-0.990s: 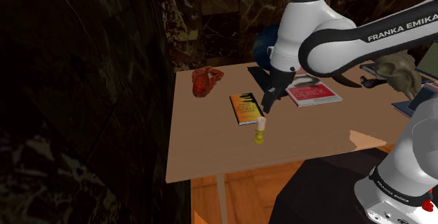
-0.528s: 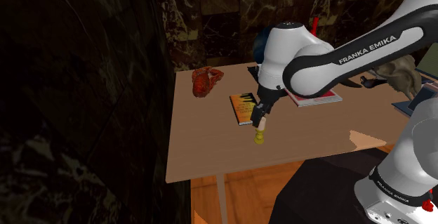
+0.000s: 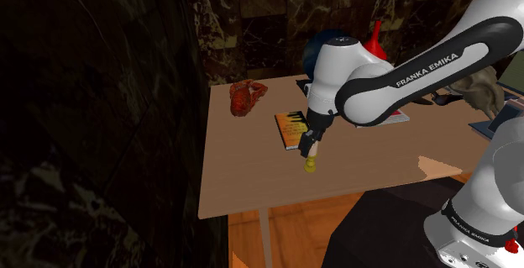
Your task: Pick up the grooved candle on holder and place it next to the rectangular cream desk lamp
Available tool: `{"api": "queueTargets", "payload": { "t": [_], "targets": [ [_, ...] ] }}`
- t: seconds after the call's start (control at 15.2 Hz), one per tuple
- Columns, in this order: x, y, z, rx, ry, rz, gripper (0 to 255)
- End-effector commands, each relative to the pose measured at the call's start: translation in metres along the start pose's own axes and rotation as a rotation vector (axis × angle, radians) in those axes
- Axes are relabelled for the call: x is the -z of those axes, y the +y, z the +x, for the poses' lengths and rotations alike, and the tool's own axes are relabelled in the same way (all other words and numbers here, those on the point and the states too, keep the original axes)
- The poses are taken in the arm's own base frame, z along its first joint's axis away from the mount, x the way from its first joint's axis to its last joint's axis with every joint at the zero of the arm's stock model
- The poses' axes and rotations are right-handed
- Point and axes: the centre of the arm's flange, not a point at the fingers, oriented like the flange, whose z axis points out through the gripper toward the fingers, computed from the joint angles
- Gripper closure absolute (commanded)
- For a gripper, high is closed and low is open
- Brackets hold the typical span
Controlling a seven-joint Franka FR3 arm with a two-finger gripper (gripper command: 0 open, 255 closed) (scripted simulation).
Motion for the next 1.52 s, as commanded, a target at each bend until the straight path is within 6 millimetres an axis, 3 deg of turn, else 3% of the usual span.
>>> {"api": "queueTargets", "payload": {
  "t": [0.0,0.2,0.26,0.86,1.45],
  "targets": [
    [0.0,0.0,0.0,0.0,0.0,0.0,0],
    [0.0,0.0,0.0,0.0,0.0,0.0,0],
    [0.0,0.0,0.0,0.0,0.0,0.0,255],
    [0.0,0.0,0.0,0.0,0.0,0.0,255],
    [0.047,-0.002,0.005,0.0,0.0,0.0,255]
  ]
}}
